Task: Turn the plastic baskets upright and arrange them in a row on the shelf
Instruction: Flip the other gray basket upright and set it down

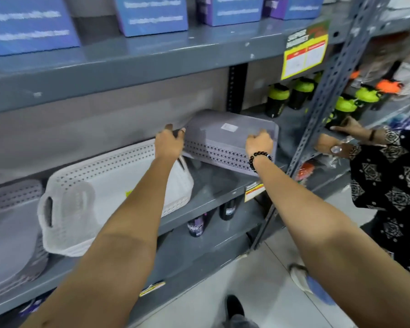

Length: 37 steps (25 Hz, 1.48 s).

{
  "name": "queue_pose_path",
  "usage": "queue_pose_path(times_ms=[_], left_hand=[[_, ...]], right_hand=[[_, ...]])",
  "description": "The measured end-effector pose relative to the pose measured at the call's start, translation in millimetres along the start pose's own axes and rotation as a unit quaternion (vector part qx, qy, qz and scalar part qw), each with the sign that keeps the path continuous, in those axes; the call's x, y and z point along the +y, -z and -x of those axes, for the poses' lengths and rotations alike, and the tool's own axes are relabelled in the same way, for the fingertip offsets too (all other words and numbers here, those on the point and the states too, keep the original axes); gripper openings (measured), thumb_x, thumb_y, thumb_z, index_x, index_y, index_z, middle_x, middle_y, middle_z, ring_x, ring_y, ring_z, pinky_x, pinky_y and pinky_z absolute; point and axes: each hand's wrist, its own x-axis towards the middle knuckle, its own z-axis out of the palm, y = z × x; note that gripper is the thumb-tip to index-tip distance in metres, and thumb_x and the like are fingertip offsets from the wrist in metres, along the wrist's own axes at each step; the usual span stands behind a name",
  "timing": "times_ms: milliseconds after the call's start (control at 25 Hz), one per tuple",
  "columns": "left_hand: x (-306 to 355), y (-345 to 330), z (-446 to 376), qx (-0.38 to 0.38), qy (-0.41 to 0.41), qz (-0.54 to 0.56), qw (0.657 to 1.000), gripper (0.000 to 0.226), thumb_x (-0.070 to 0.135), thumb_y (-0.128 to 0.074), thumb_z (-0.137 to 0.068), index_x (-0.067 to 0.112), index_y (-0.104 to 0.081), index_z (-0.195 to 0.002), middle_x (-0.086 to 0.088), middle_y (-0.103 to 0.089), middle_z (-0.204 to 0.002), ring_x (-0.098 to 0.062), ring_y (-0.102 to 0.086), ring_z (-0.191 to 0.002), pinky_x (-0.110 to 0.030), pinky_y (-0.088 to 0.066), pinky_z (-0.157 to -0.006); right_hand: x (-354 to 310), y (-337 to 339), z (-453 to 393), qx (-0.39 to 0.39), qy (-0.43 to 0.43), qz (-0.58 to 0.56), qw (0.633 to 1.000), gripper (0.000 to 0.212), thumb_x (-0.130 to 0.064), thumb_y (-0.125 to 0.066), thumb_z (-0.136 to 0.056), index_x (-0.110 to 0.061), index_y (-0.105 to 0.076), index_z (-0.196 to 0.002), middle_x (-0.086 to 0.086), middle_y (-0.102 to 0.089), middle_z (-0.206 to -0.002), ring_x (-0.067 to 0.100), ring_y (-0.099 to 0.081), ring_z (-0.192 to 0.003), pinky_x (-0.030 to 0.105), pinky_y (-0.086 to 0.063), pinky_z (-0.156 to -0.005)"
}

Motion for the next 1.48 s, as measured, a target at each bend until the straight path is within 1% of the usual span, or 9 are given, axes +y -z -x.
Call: queue_pose_path(times_ms=[240,560,760,880,1000,1080,1160,1240,1480], left_hand=[[40.6,-67.6,-82.7,-0.071,0.062,-0.049,0.994,0.067,0.046,-0.045,-0.094,-0.006,-0.039,-0.136,-0.027,-0.043,-0.142,-0.038,-0.042,-0.132,-0.038,-0.035,-0.108],[20.2,-96.0,-120.5,-0.160,0.156,-0.077,0.972,0.078,0.059,-0.034,-0.092,-0.003,-0.041,-0.139,-0.026,-0.040,-0.146,-0.039,-0.039,-0.135,-0.040,-0.032,-0.111],[29.1,-87.6,-107.8,-0.084,0.211,-0.003,0.974,0.068,0.050,-0.031,-0.096,-0.005,-0.046,-0.133,-0.027,-0.048,-0.140,-0.039,-0.045,-0.130,-0.038,-0.035,-0.106],[33.3,-66.2,-90.5,0.071,0.191,0.177,0.963,0.052,0.039,-0.036,-0.099,-0.003,-0.056,-0.121,-0.024,-0.059,-0.126,-0.033,-0.056,-0.114,-0.035,-0.040,-0.098],[18.7,-42.8,-57.8,0.175,0.201,0.447,0.854,0.037,0.041,-0.042,-0.094,0.013,-0.059,-0.075,-0.005,-0.065,-0.066,-0.016,-0.054,-0.059,-0.035,-0.042,-0.068],[6.4,-35.1,-33.4,0.155,0.231,0.502,0.819,0.043,0.049,-0.040,-0.094,0.020,-0.050,-0.064,0.009,-0.054,-0.041,-0.006,-0.048,-0.039,-0.025,-0.039,-0.051],[1.2,-30.2,-14.9,0.090,0.258,0.457,0.846,0.052,0.058,-0.035,-0.093,0.018,-0.058,-0.069,0.003,-0.065,-0.059,-0.012,-0.062,-0.054,-0.027,-0.051,-0.055],[-3.4,-27.2,-9.8,0.040,0.286,0.362,0.886,0.059,0.062,-0.042,-0.088,0.009,-0.066,-0.088,-0.011,-0.070,-0.090,-0.028,-0.069,-0.082,-0.041,-0.059,-0.077],[35.0,-19.5,12.3,0.021,0.205,-0.055,0.977,0.027,0.006,-0.052,-0.086,-0.006,-0.069,-0.104,-0.025,-0.069,-0.108,-0.039,-0.065,-0.106,-0.038,-0.052,-0.089]], right_hand=[[15.2,-0.6,-90.2,-0.044,-0.126,0.080,0.988,0.072,-0.031,-0.038,-0.096,0.003,-0.002,-0.149,0.025,-0.003,-0.157,0.037,-0.006,-0.146,0.045,-0.011,-0.119],[14.3,-10.4,-141.7,-0.129,-0.201,0.005,0.971,0.069,-0.036,-0.042,-0.093,-0.008,-0.014,-0.150,0.014,-0.023,-0.156,0.032,-0.032,-0.140,0.041,-0.030,-0.115],[7.7,-6.7,-136.6,-0.069,-0.188,-0.080,0.976,0.069,-0.034,-0.049,-0.087,-0.006,-0.025,-0.144,0.017,-0.031,-0.149,0.033,-0.037,-0.134,0.042,-0.035,-0.110],[-6.0,10.8,-126.2,-0.008,-0.069,-0.272,0.960,0.047,-0.032,-0.050,-0.080,-0.008,-0.050,-0.120,0.012,-0.049,-0.124,0.021,-0.049,-0.108,0.033,-0.040,-0.093],[-7.4,34.1,-109.4,-0.014,-0.085,-0.500,0.862,0.013,-0.019,-0.051,-0.083,-0.018,-0.062,-0.077,-0.003,-0.060,-0.075,0.008,-0.049,-0.063,0.027,-0.040,-0.062],[4.6,46.4,-98.1,-0.025,-0.093,-0.533,0.841,0.026,-0.028,-0.048,-0.090,-0.022,-0.056,-0.066,-0.010,-0.061,-0.063,0.007,-0.051,-0.056,0.026,-0.039,-0.057],[18.1,50.0,-89.3,-0.037,-0.107,-0.488,0.866,0.042,-0.052,-0.047,-0.089,-0.023,-0.061,-0.116,0.000,-0.066,-0.119,0.015,-0.061,-0.107,0.034,-0.048,-0.092],[32.8,47.6,-87.4,-0.070,-0.149,-0.440,0.883,0.088,-0.072,-0.048,-0.075,-0.021,-0.033,-0.145,0.005,-0.037,-0.152,0.022,-0.038,-0.138,0.041,-0.030,-0.116],[56.2,43.8,-105.8,-0.085,-0.243,-0.383,0.887,0.065,-0.050,-0.037,-0.089,-0.012,-0.037,-0.142,0.008,-0.039,-0.149,0.028,-0.042,-0.132,0.045,-0.033,-0.113]])
